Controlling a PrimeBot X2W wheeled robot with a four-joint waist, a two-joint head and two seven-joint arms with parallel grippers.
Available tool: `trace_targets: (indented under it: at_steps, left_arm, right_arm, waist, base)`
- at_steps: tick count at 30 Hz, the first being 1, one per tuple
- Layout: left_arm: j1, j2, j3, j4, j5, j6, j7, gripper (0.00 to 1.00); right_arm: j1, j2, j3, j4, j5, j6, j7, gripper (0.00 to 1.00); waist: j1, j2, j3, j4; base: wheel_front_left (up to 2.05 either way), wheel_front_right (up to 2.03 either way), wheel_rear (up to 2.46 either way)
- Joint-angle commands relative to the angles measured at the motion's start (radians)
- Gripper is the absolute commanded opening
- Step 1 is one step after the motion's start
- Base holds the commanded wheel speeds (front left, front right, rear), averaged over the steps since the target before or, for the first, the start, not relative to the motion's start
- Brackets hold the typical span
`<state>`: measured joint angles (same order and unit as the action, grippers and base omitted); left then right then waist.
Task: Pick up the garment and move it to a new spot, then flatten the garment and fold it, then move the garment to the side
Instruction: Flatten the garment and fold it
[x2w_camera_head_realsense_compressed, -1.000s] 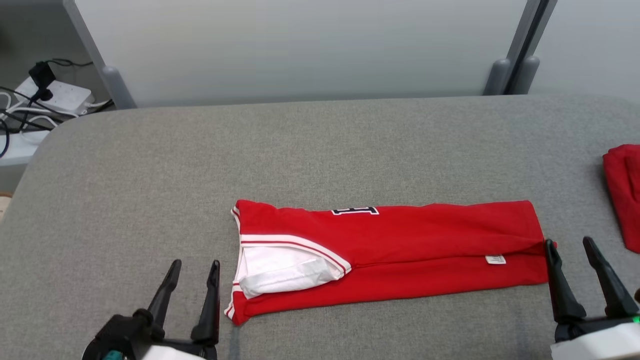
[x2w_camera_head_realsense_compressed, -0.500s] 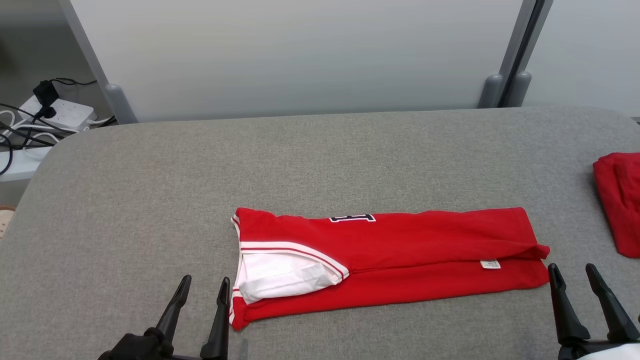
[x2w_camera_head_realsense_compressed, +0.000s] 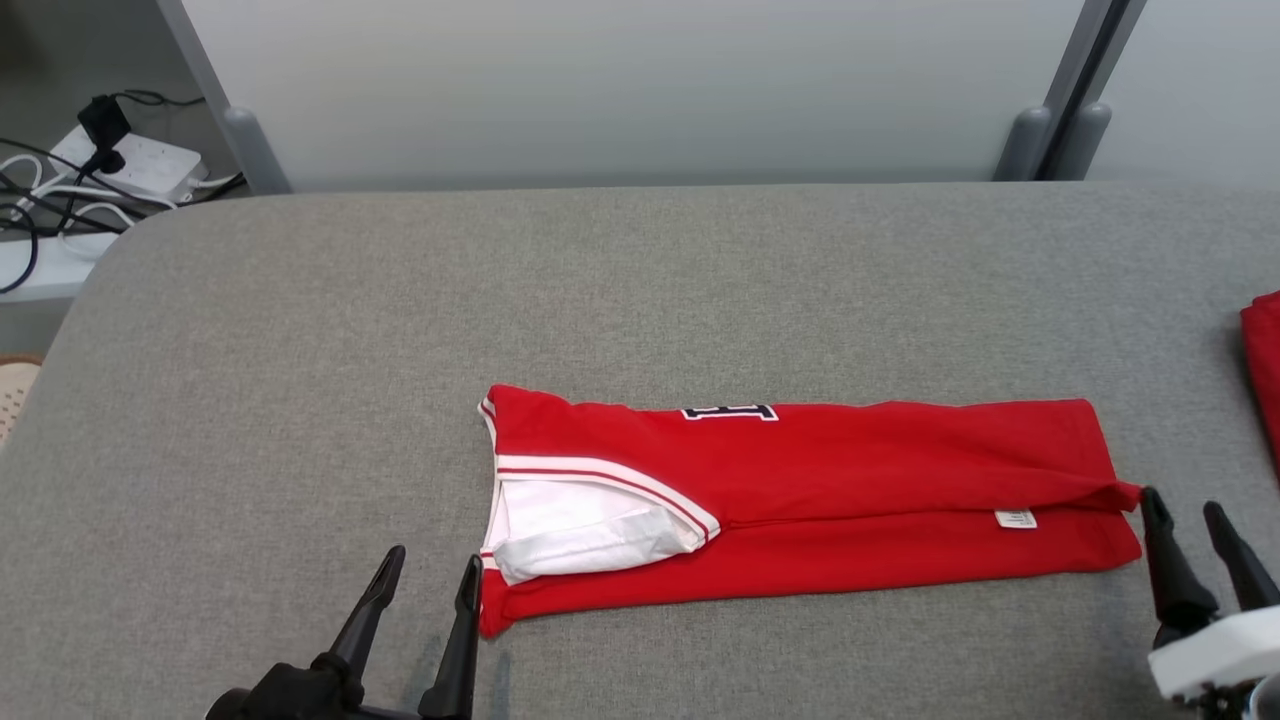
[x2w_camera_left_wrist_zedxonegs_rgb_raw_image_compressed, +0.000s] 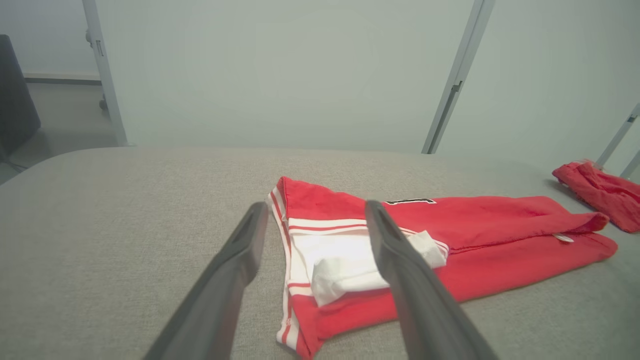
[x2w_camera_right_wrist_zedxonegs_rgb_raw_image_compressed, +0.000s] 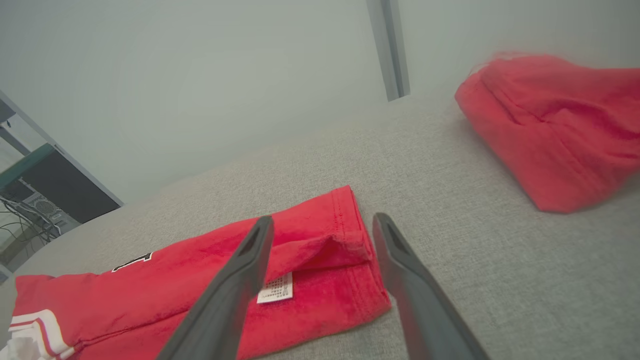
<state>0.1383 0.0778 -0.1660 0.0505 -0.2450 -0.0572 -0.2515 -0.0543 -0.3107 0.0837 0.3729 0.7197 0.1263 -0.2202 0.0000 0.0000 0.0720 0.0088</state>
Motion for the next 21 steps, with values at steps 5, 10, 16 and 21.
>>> trace_targets:
  at_steps: [5, 10, 16, 21]
  left_arm:
    - [-0.070, -0.010, 0.028, -0.015, 0.027, -0.022, -0.010, 1.00]
    - [-0.090, -0.015, 0.026, -0.020, 0.036, -0.031, -0.010, 1.00]
    - [-0.108, -0.019, 0.021, -0.019, 0.044, -0.040, -0.010, 1.00]
    - [-0.118, -0.021, 0.025, -0.022, 0.047, -0.042, -0.010, 1.00]
  right_arm:
    - [-0.129, -0.062, 0.042, 0.103, 0.110, 0.004, 0.040, 1.00]
    - [-0.203, -0.075, 0.069, 0.199, 0.183, 0.004, 0.085, 1.00]
    - [-0.267, -0.082, 0.113, 0.291, 0.262, 0.004, 0.148, 1.00]
    - [-0.282, -0.094, 0.140, 0.341, 0.279, 0.004, 0.178, 1.00]
  waist:
    - [0.0000, 0.0000, 0.044, 0.020]
    - [0.0000, 0.0000, 0.075, 0.035]
    - [0.0000, 0.0000, 0.100, 0.052]
    - [0.0000, 0.0000, 0.110, 0.060]
  base:
    - [0.00, 0.00, 0.00]
    - [0.00, 0.00, 0.00]
    - [0.00, 0.00, 0.00]
    - [0.00, 0.00, 0.00]
